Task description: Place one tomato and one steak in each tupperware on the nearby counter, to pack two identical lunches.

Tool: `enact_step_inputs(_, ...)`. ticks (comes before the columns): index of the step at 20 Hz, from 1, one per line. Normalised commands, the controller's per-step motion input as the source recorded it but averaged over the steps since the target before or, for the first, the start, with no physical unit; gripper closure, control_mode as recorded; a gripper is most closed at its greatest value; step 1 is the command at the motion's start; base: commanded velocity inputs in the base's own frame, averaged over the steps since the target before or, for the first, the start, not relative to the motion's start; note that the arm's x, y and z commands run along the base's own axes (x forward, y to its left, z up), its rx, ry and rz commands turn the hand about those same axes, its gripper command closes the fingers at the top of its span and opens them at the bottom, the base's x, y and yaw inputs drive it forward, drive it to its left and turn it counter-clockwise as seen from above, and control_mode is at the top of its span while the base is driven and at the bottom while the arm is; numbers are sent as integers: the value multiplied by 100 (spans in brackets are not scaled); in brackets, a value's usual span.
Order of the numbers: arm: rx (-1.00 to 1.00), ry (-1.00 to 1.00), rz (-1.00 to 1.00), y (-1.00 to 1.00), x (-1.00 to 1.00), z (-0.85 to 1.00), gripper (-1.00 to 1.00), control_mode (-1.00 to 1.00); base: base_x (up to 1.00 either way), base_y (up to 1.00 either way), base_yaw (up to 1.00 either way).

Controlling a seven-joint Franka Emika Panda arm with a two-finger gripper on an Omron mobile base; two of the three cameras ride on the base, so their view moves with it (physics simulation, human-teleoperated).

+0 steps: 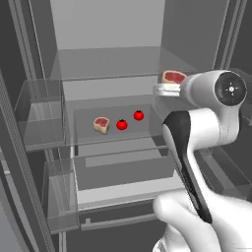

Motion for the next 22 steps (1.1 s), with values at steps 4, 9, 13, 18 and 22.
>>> enact_step_inputs(4, 2, 0, 0, 0, -71, -5, 100, 100, -25, -1, 0)
enact_step_inputs(9, 0, 0, 0, 0, 0, 0, 100, 100, -100, 0, 0)
enact_step_inputs(13, 0, 0, 0, 0, 0, 0, 100, 100, -100, 16, 3)
enact_step_inputs(18, 0, 0, 0, 0, 0, 0, 100, 100, -95, 23, 32)
enact_step_inputs(22, 0, 0, 0, 0, 0, 0, 100, 100, -34, 3, 86)
